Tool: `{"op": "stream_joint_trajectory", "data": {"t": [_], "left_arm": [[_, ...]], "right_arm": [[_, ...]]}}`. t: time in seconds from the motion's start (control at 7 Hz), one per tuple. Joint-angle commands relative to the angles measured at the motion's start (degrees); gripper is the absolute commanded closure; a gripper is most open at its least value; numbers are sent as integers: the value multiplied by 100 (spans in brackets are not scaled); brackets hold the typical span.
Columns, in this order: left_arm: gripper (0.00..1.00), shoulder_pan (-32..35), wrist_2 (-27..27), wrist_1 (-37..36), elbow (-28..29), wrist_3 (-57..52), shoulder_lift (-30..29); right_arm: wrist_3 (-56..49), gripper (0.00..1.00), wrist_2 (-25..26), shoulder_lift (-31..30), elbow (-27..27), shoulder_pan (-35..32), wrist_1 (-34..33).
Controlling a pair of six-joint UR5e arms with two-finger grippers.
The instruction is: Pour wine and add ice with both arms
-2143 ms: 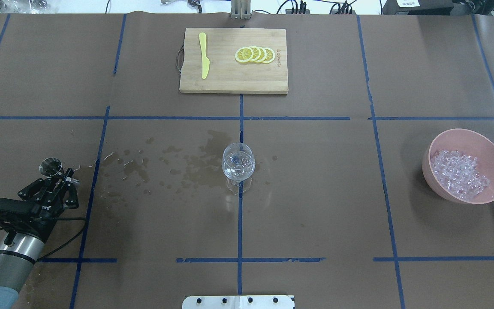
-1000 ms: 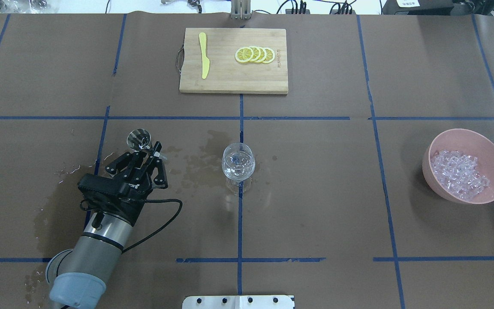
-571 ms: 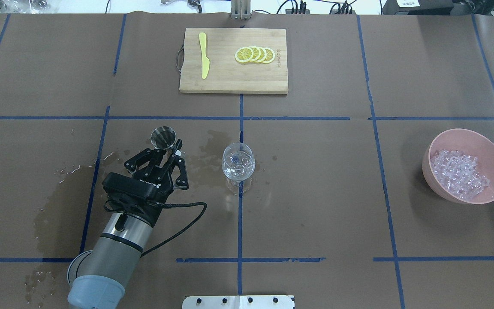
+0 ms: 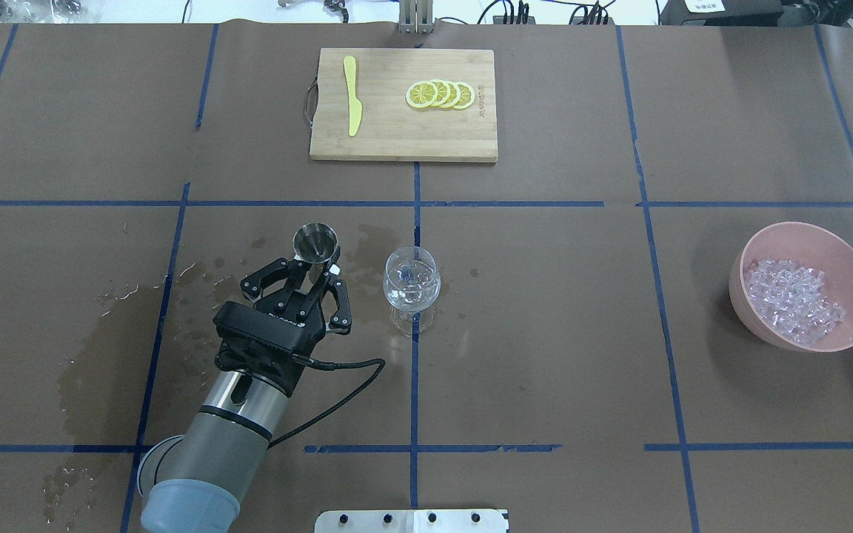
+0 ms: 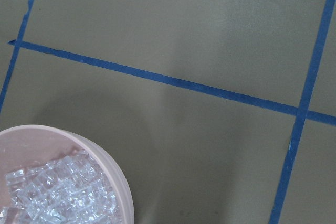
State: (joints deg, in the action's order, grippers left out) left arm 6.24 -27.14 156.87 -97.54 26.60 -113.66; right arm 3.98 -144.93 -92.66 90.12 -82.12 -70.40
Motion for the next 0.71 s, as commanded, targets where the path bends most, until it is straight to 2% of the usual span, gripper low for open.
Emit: {"op": "stream_joint_trajectory", "data": {"t": [0.0,0.57], "left_arm": [[100,1,-19,-885,-46,-250,-296],[100,27,-2,-895,-108,-2558,-289]], "right_arm": [[7,0,0,-6,-3,12,0],[-2,0,0,2,-12,30,0]]}}
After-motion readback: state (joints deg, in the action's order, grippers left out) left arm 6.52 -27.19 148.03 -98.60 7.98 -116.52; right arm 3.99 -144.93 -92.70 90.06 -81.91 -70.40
